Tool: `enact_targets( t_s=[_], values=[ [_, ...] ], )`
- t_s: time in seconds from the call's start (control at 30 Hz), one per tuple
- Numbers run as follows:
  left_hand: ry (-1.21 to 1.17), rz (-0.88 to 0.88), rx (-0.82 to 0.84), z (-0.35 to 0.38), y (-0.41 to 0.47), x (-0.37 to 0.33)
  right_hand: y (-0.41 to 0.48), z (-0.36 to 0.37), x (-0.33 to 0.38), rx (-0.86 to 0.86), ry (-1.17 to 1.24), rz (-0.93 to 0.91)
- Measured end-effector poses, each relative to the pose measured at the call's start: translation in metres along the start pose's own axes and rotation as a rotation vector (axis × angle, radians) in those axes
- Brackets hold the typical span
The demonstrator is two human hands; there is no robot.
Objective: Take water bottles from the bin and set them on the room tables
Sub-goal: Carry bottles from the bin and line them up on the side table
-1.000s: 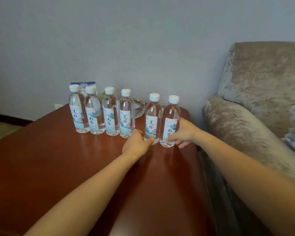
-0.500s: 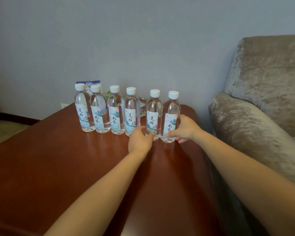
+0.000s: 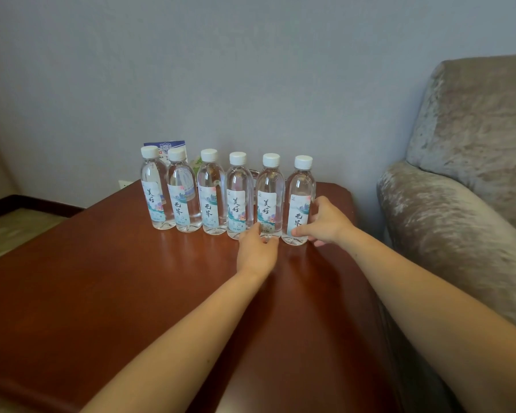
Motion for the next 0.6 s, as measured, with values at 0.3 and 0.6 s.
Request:
enact_targets(
  t_s=[0.3,0.6],
  values=[
    [-0.012,-0.034,-0.014,-0.0006,0.0006,0.0010,0.0053,0.0033,0.0002,0.009,0.016,-0.013],
    [-0.067,-0.062,-0.023,-0.0073,0.0010,-0.0030,0.0028,0.0035,0.0004,0.001,0.016,-0.039]
  ],
)
Point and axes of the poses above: each hand's wrist, its own y-axis towards the middle knuckle, its own z-axis out of the palm, x = y × z, the point moved 7 cm from there along y, towards the middle knuckle, and after that the axes turned 5 degrees about x, right-handed, at the moved point
